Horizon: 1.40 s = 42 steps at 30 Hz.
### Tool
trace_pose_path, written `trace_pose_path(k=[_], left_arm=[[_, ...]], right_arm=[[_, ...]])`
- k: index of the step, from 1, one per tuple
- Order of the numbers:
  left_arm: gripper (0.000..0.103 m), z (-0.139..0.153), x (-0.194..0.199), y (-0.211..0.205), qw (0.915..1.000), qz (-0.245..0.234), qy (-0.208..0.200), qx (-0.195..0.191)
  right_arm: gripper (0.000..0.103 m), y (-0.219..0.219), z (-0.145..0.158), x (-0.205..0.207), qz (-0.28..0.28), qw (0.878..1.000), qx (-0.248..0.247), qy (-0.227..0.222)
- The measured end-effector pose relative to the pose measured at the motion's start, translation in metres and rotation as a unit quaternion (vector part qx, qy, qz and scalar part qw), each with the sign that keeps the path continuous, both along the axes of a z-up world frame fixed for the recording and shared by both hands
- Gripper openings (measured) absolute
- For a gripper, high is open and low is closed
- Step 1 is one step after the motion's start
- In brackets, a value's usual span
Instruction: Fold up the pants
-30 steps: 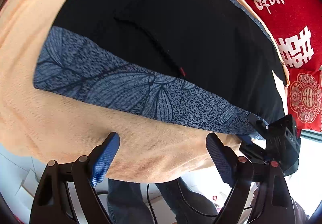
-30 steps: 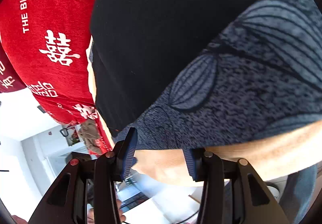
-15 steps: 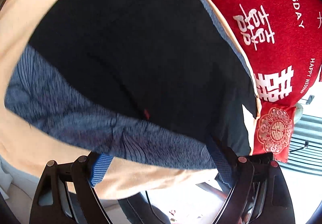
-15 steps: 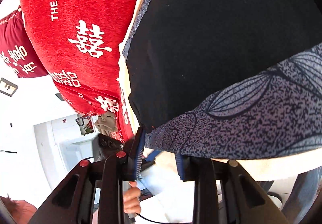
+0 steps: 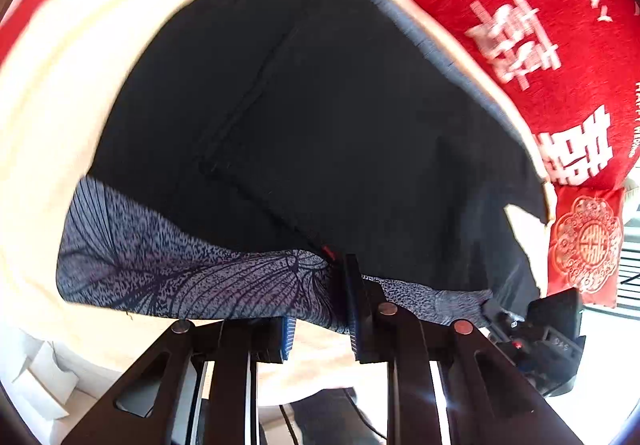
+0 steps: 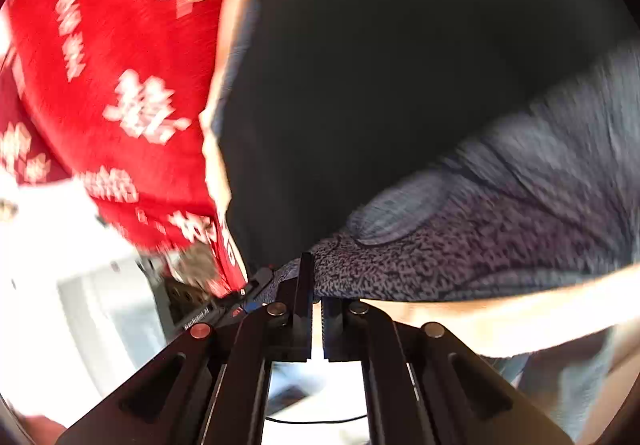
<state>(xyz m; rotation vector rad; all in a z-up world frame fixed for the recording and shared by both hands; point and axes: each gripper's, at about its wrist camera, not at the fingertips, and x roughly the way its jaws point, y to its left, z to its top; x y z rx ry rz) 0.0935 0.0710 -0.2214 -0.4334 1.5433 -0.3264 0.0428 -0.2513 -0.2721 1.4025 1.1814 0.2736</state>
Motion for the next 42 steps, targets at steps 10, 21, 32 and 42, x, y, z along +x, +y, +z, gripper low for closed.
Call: trace_pose_path(k=[10,21,32,42], left_arm=[[0.023,0.038,0.136,-0.061,0.9926,-0.017,-0.118,0.020],[0.023,0.018,0.224,-0.091,0.9837,0.007,-0.119,0.134],[0.025,-0.029,0.198,-0.130,0.9586,-0.067,-0.118,0.250],[0.073,-0.007,0.192,-0.165,0.9565,-0.093,-0.110,0.254]], right_arm=[[0.007,-0.059,0.030,0.176,0.104,0.992,-0.046,-0.054],[0.034,-0.074,-0.020,0.299,0.144,0.987,-0.077,0.005],[0.016,-0.050,0.008,0.286,0.265,0.925,-0.273,-0.026],[0.064,-0.111,0.061,0.221,0.188,0.947,-0.250,-0.073]])
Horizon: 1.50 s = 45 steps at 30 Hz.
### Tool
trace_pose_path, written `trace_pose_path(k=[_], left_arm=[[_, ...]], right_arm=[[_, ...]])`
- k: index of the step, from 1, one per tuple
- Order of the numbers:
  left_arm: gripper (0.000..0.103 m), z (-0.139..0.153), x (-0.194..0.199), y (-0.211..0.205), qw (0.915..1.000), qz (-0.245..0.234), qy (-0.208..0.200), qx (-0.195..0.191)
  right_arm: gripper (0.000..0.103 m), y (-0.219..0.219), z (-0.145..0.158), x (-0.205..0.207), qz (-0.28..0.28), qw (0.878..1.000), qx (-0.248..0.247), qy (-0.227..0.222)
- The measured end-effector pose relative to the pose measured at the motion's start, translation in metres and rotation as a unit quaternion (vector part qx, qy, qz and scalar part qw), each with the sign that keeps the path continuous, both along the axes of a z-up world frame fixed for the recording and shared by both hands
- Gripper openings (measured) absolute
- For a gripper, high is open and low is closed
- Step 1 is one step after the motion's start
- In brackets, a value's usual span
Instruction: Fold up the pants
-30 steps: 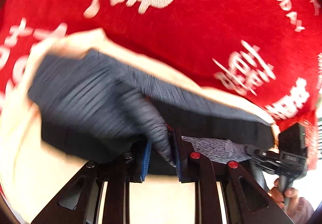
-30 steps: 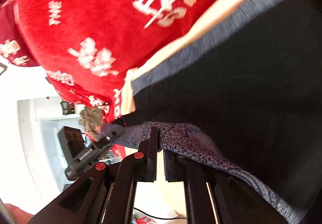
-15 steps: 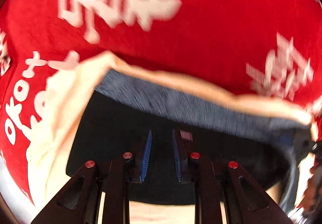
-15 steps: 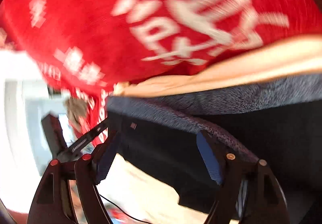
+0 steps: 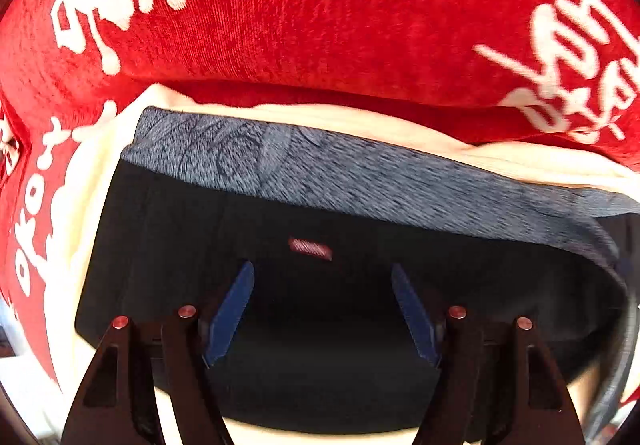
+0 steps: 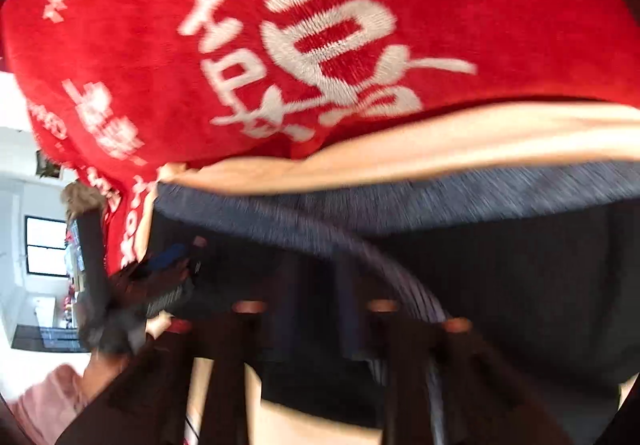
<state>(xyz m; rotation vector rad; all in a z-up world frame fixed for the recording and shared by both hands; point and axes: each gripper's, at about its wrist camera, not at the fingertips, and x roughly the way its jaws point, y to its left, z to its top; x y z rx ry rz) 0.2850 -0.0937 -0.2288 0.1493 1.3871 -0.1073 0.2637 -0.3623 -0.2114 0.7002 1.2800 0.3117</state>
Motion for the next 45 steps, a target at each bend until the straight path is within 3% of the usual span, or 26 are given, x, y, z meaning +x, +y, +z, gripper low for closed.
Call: trace_pose_path(k=[4,7,12,14,16,17,18,22,26,29,31,34,36,37,39,41,43,45], left_arm=[[0.073,0.037,-0.028,-0.029,0.9993,-0.036,0.003,-0.009],[0.073,0.055,-0.062,-0.058,0.9961,-0.082,0.019,-0.026],[0.073,0.058,-0.124,-0.123,0.9834,-0.170,0.043,-0.047],[0.073,0.056,-0.144,-0.144,0.9767,-0.202,0.045,-0.056],[0.073,0.051,-0.155,-0.156,0.9738,-0.216,0.055,-0.047],[0.073,0.051,-0.162,-0.159,0.9726,-0.219,0.055,-0.057],[0.073,0.053,-0.169,-0.159,0.9711,-0.223,0.051,-0.069],[0.073,0.046,-0.187,-0.184,0.9717,-0.225,0.050,-0.052],[0.073,0.022,-0.180,-0.203,0.9787,-0.193,0.061,-0.037],[0.073,0.016,-0.178,-0.225,0.9848,-0.162,0.056,-0.025],[0.073,0.008,-0.177,-0.241,0.9881,-0.141,0.059,-0.019],[0.073,-0.009,-0.171,-0.254,0.9919,-0.108,0.068,-0.003],[0.073,-0.012,-0.172,-0.262,0.9938,-0.086,0.071,0.004],[0.073,-0.012,-0.173,-0.264,0.9945,-0.078,0.069,0.006],[0.073,-0.013,-0.174,-0.266,0.9955,-0.062,0.070,0.010],[0.073,-0.014,-0.175,-0.266,0.9960,-0.047,0.074,0.012],[0.073,-0.013,-0.178,-0.266,0.9962,-0.040,0.077,0.016],[0.073,-0.009,-0.178,-0.265,0.9960,-0.040,0.076,0.023]], right_arm=[[0.068,-0.050,0.014,-0.075,-0.043,0.999,0.017,0.021],[0.068,-0.081,0.014,-0.140,-0.119,0.991,0.035,0.049],[0.068,-0.138,0.013,-0.262,-0.251,0.962,0.007,0.110],[0.068,-0.152,0.018,-0.293,-0.293,0.950,-0.004,0.109],[0.060,-0.167,0.017,-0.303,-0.308,0.946,-0.013,0.103],[0.050,-0.177,0.016,-0.302,-0.308,0.946,-0.014,0.101],[0.048,-0.186,0.014,-0.298,-0.308,0.946,-0.025,0.101],[0.048,-0.230,0.017,-0.250,-0.313,0.945,-0.058,0.070],[0.048,-0.268,0.002,-0.173,-0.266,0.959,-0.088,0.043],[0.048,-0.291,-0.028,-0.128,-0.212,0.969,-0.110,0.060],[0.048,-0.315,-0.051,-0.111,-0.180,0.970,-0.132,0.096],[0.043,-0.358,-0.051,-0.096,-0.171,0.953,-0.227,0.108],[0.043,-0.383,-0.034,-0.082,-0.163,0.925,-0.328,0.102],[0.043,-0.390,-0.026,-0.078,-0.161,0.918,-0.350,0.089],[0.045,-0.397,-0.007,-0.075,-0.166,0.926,-0.334,0.050],[0.045,-0.389,0.000,-0.075,-0.147,0.951,-0.270,0.020],[0.045,-0.372,-0.016,-0.071,-0.100,0.971,-0.215,0.026],[0.045,-0.368,-0.040,-0.064,-0.080,0.965,-0.240,0.073]])
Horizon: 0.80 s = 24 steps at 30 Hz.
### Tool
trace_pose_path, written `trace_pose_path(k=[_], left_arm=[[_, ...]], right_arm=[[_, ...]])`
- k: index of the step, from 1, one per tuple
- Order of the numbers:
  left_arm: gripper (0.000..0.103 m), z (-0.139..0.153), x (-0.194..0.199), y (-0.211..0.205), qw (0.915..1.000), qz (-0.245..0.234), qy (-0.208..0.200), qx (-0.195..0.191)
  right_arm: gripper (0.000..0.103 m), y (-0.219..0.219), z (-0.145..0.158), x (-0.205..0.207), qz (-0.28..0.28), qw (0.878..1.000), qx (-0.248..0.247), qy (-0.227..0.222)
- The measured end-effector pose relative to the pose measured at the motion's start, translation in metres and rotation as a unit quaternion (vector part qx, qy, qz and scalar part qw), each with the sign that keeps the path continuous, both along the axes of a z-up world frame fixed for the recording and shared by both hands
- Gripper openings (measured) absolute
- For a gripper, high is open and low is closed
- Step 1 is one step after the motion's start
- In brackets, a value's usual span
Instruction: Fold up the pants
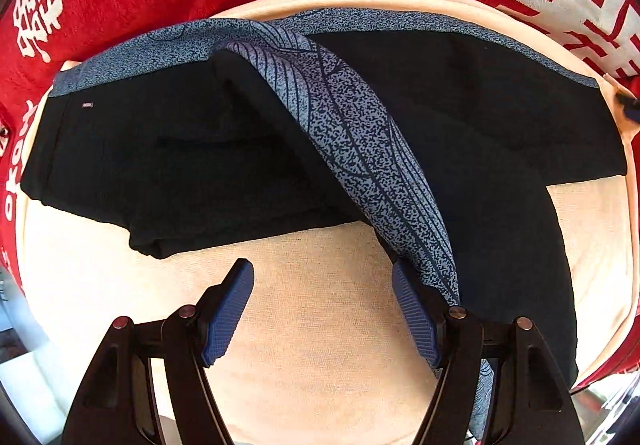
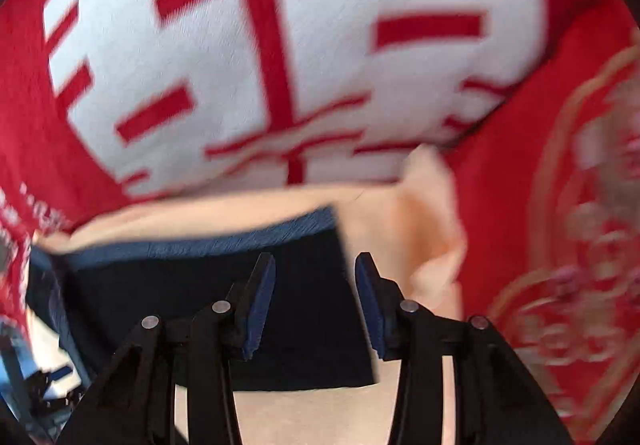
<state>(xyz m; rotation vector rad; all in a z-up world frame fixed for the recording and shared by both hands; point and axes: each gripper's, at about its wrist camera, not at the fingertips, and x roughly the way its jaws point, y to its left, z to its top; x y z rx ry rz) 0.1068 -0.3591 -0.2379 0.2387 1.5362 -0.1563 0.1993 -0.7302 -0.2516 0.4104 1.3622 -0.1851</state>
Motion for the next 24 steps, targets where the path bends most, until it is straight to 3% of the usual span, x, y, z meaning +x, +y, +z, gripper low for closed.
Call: trace_pose_path(k=[1,2,4,7,8,9,11,14,17,20,24], left_arm=[[0.073,0.006,-0.003,0.007,1.0000,0.000,-0.002,0.001],[0.073,0.011,-0.002,0.006,1.0000,-0.001,-0.006,-0.003],[0.073,0.020,0.001,0.007,0.9998,-0.006,-0.013,-0.017],[0.073,0.022,0.006,0.014,0.9991,-0.023,-0.006,-0.034],[0.073,0.020,0.008,0.015,0.9987,-0.032,0.001,-0.039],[0.073,0.017,0.009,0.015,0.9980,-0.043,0.010,-0.046],[0.073,0.013,0.008,0.015,0.9956,-0.067,0.025,-0.060],[0.073,0.004,0.001,0.010,0.9905,-0.100,0.045,-0.083],[0.073,0.000,-0.012,0.005,0.9829,-0.118,0.072,-0.122],[0.073,-0.002,-0.021,-0.002,0.9758,-0.153,0.083,-0.133],[0.073,-0.012,-0.029,-0.013,0.9696,-0.183,0.092,-0.134]], right_arm=[[0.045,-0.009,-0.012,-0.001,-0.030,0.998,-0.033,0.034],[0.045,-0.022,-0.015,-0.006,-0.070,0.996,-0.036,0.042],[0.045,-0.037,-0.005,-0.024,-0.121,0.993,0.007,0.010],[0.047,-0.011,0.024,-0.060,-0.066,0.992,0.098,-0.051],[0.054,0.007,0.031,-0.081,-0.048,0.988,0.137,-0.059],[0.061,0.027,0.034,-0.106,-0.039,0.981,0.179,-0.061],[0.062,0.066,0.030,-0.159,-0.046,0.963,0.261,-0.047],[0.062,0.125,0.011,-0.232,-0.099,0.935,0.339,-0.009],[0.062,0.168,-0.018,-0.292,-0.154,0.919,0.363,0.031],[0.062,0.200,-0.042,-0.327,-0.203,0.904,0.373,0.049],[0.061,0.221,-0.053,-0.339,-0.235,0.888,0.395,0.010]])
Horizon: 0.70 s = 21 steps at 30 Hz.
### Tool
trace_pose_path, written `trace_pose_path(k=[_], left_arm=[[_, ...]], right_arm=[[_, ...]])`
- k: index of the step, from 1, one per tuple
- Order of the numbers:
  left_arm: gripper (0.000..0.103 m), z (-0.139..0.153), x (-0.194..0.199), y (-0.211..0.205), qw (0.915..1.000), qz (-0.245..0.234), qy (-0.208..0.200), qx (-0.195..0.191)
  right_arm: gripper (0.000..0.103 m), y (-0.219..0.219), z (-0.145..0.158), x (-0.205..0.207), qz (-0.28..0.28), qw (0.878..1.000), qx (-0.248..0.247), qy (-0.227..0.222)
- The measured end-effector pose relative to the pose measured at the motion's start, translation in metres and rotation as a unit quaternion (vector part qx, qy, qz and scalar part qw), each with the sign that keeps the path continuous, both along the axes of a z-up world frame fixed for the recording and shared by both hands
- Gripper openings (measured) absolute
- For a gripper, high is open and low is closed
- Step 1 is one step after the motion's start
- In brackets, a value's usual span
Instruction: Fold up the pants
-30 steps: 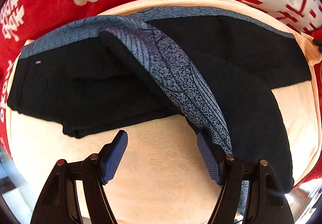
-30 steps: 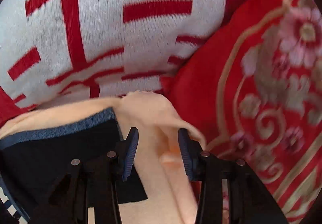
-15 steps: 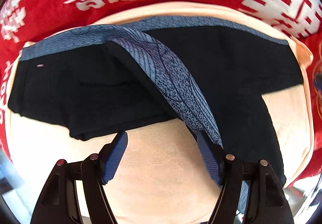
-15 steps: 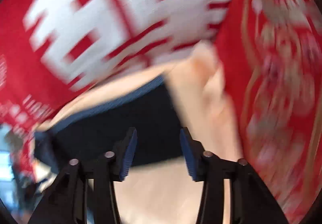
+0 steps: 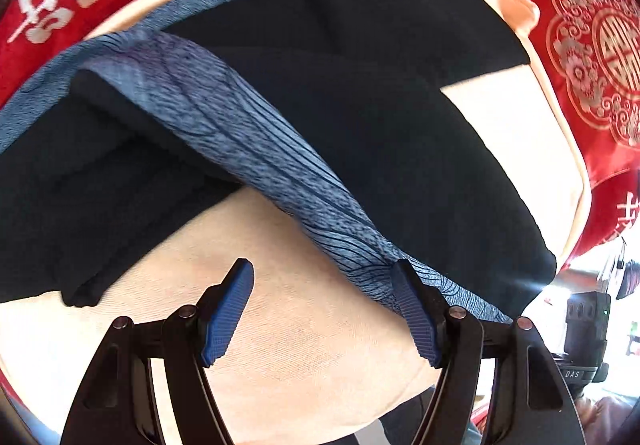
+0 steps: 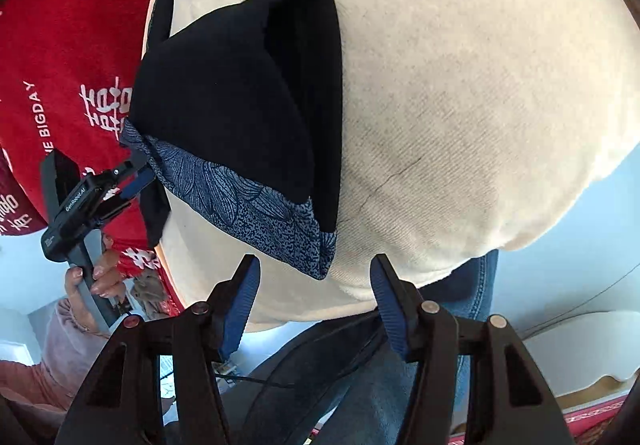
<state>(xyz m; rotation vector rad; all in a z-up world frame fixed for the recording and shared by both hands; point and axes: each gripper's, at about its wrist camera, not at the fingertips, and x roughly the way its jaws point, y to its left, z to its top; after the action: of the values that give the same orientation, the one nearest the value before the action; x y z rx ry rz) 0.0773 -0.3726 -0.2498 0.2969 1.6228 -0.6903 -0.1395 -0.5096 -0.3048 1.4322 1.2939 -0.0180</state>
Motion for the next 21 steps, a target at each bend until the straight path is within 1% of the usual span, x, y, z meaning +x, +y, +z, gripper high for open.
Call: trace_pose_path(k=[1,2,3,5,7,9,10,12,13,15,18,19,21], left_arm=[[0.073,-0.003,-0.001,-0.002,1.0000,0.000,0.006,-0.002],[0.073,-0.005,-0.003,-0.005,0.9999,0.001,0.009,-0.006],[0.073,-0.006,-0.005,-0.009,0.9999,0.002,0.012,-0.009],[0.073,-0.006,-0.017,-0.017,0.9999,-0.001,0.014,-0.009],[0.073,-0.011,-0.019,-0.024,0.9998,-0.010,0.014,-0.006],[0.073,-0.011,-0.025,-0.034,0.9997,-0.024,0.002,-0.001],[0.073,-0.010,-0.026,-0.039,0.9997,-0.024,0.003,-0.007],[0.065,-0.004,-0.026,-0.046,0.9992,-0.014,0.021,-0.030],[0.065,0.002,-0.025,-0.050,0.9991,-0.009,0.019,-0.038],[0.065,0.013,-0.018,-0.063,0.9988,-0.004,0.009,-0.049],[0.065,0.033,-0.004,-0.079,0.9979,0.011,-0.010,-0.063],[0.065,0.042,0.002,-0.083,0.9974,0.016,-0.024,-0.067],[0.065,0.060,0.014,-0.087,0.9955,0.025,-0.048,-0.078]], right_arm=[[0.061,-0.002,0.003,0.001,-0.011,1.000,0.005,-0.012],[0.059,-0.001,0.004,0.003,-0.027,0.999,0.011,-0.028],[0.056,-0.015,0.015,0.001,-0.033,0.999,0.015,-0.035],[0.055,-0.014,0.016,0.003,-0.029,0.999,0.015,-0.035],[0.041,-0.013,0.012,0.003,-0.024,0.999,0.030,-0.026],[0.002,-0.016,0.009,0.003,-0.032,0.997,0.063,-0.029],[0.003,-0.020,0.013,0.004,-0.033,0.997,0.066,-0.038],[0.003,-0.029,0.037,0.013,-0.032,0.996,0.058,-0.065],[0.003,-0.032,0.048,0.021,-0.038,0.994,0.055,-0.081],[0.003,-0.053,0.074,0.044,-0.046,0.991,0.047,-0.118],[0.003,-0.096,0.108,0.086,-0.043,0.985,0.019,-0.163],[0.003,-0.114,0.118,0.100,-0.038,0.983,0.007,-0.177],[0.003,-0.150,0.136,0.136,-0.014,0.980,-0.032,-0.195]])
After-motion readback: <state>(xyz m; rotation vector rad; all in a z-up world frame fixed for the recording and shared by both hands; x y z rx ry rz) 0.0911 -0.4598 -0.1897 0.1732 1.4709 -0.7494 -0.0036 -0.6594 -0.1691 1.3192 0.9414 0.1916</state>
